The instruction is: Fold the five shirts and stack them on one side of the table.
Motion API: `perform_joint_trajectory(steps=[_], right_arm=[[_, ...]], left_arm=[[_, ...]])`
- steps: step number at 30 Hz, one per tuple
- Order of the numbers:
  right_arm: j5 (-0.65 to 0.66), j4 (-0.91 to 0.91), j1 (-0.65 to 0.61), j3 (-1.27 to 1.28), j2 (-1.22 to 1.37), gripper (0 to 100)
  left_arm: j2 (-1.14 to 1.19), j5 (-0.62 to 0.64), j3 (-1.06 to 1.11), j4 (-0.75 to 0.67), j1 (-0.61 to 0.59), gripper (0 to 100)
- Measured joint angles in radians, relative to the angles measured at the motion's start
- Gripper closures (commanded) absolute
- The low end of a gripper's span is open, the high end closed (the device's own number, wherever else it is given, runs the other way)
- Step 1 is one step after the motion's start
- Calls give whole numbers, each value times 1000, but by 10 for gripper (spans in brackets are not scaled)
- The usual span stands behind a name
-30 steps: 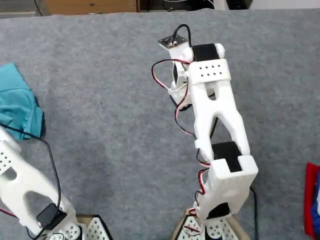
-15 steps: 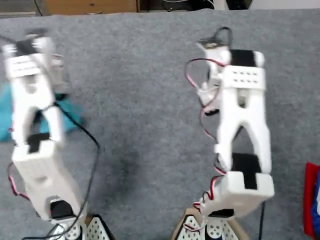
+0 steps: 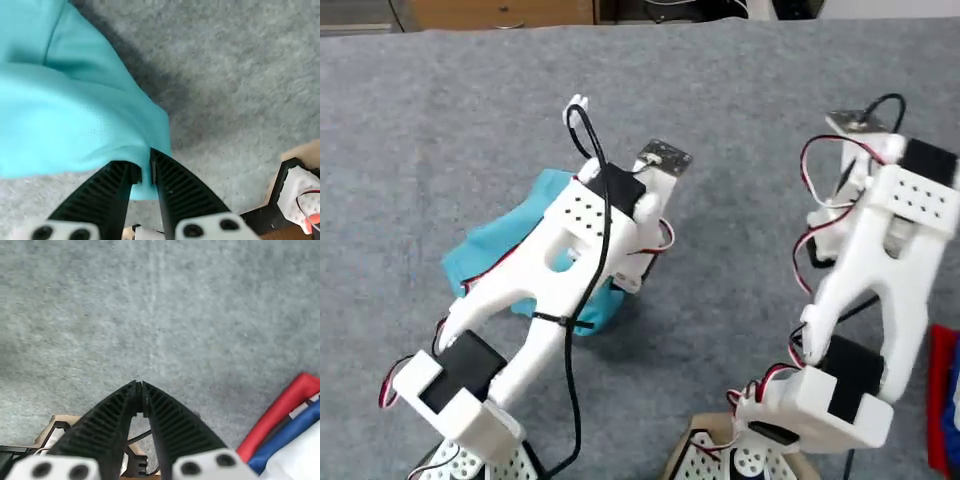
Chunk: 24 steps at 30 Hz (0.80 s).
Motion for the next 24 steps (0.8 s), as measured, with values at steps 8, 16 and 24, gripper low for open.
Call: perform_joint_trajectory(steps=[8, 16, 24], right_arm=[[-60, 0, -60, 0, 0, 989], [-173, 0, -350, 0, 0, 989], [-296, -72, -600, -38, 0, 989]], left_arm=[[-61, 21, -120, 103, -235, 622], [-265, -23, -109, 104, -675, 633], [-219, -198, 203, -3, -1122, 633]])
